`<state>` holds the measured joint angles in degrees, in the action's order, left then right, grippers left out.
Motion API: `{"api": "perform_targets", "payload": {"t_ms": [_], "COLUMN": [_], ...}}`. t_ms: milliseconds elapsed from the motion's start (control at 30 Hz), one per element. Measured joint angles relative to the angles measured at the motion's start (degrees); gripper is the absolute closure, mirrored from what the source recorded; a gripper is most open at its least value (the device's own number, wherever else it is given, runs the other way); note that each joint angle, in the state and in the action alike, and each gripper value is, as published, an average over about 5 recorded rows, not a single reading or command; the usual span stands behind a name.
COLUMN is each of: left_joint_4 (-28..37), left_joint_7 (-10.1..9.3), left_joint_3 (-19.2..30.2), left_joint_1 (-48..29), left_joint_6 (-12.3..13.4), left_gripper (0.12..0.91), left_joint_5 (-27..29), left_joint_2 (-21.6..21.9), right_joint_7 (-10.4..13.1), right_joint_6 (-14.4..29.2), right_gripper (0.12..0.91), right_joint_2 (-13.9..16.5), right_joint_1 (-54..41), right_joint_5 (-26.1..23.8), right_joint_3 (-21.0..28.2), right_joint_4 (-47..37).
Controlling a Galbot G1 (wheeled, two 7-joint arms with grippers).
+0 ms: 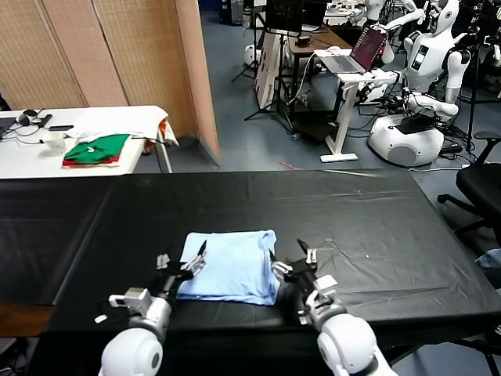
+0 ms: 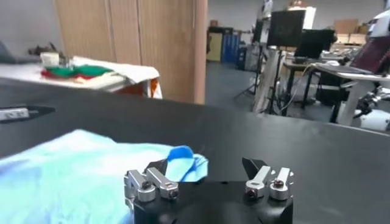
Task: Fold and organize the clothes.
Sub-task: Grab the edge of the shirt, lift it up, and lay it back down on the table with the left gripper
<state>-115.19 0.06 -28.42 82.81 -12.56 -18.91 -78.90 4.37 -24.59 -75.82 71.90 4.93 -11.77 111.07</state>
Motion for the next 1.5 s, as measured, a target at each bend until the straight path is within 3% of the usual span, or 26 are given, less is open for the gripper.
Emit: {"api": "perform_targets", "payload": {"t_ms": [167,333,533,967,1167,1267,1367,1500], "left_joint_4": [0.7,1.9,3.6,6.4,7.2,7.6,7.8,7.7], "left_joint_7": [0.29,1.09,1.74,1.9,2.13,2.22,2.17,1.81], "left_joint_3": [-1.2,-1.7,-1.5,-2.9,-3.0,-2.8,-2.8,-2.8], "left_joint_1": [0.5,0.3,0.0,-0.3,-0.3,-0.3,-0.4,-0.4], "left_joint_6": [0.2,0.1,0.2,-0.3,-0.6,-0.3,-0.4,-1.4], "left_gripper": [0.123,0.123,0.123,0.123,0.124,0.156,0.242,0.427], "left_joint_5": [0.2,-1.5,-3.4,-14.7,-14.3,-13.0,-13.2,-15.1], "left_joint_2": [-0.3,-1.1,-2.7,-2.9,-2.9,-2.9,-2.9,-3.0], "right_joint_7": [1.7,0.1,-0.1,-0.5,-0.6,-0.7,-0.7,-0.8], "right_joint_6": [-2.7,0.9,2.8,3.0,3.0,3.1,3.2,3.3], "right_gripper": [0.118,0.118,0.118,0.118,0.118,0.118,0.118,0.118], "right_joint_2": [-0.2,-0.3,0.7,0.3,0.2,0.2,0.2,-0.1], "right_joint_1": [0.4,2.0,5.3,9.7,10.2,10.4,10.5,10.5], "right_joint_5": [-0.1,5.5,10.0,10.7,10.7,10.6,10.6,10.3], "right_joint_3": [-0.9,-3.3,-7.5,-9.2,-9.3,-9.4,-9.4,-9.4], "right_joint_4": [0.1,2.5,7.0,13.3,14.0,14.2,14.2,14.3]}}
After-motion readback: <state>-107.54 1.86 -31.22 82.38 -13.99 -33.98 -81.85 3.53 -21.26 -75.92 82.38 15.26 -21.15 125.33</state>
